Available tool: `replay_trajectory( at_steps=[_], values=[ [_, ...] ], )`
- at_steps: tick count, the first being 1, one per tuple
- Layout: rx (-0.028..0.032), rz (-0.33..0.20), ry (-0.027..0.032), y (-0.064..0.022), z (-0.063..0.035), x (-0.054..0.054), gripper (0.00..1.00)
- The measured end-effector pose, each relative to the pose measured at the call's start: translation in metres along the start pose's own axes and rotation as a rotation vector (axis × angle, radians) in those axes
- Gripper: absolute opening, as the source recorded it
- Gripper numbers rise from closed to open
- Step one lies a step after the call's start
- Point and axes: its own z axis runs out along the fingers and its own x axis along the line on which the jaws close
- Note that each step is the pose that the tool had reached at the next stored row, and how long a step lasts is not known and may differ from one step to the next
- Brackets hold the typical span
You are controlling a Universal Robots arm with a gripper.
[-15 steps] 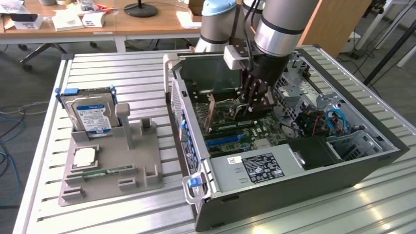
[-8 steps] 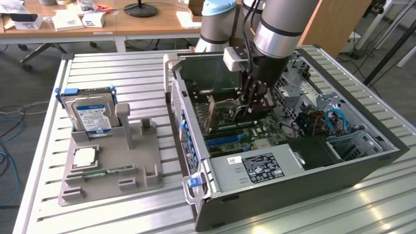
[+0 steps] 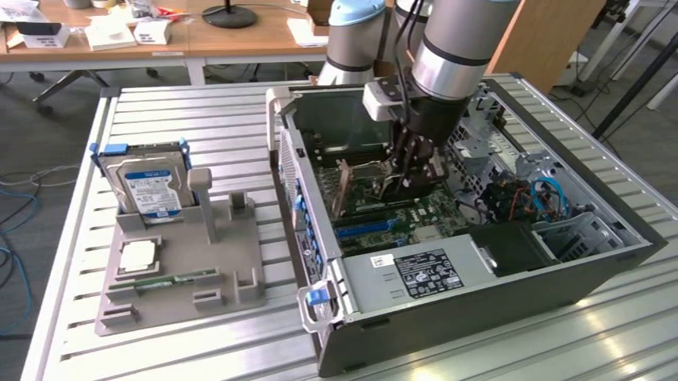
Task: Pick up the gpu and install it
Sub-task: 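Insert the gpu into the slot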
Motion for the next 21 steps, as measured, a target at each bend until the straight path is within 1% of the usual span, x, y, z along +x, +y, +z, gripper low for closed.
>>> replay_trajectory(
  at_steps=[11,17,21],
  values=[
    [0.0,0.0,0.0,0.0001,0.0067,0.0003,0.26],
    [0.0001,0.0,-0.0001,0.0001,0.0076,0.0003,0.26],
    [0.0,0.0,0.0,0.0019,0.0086,0.0003,0.26]
  ],
)
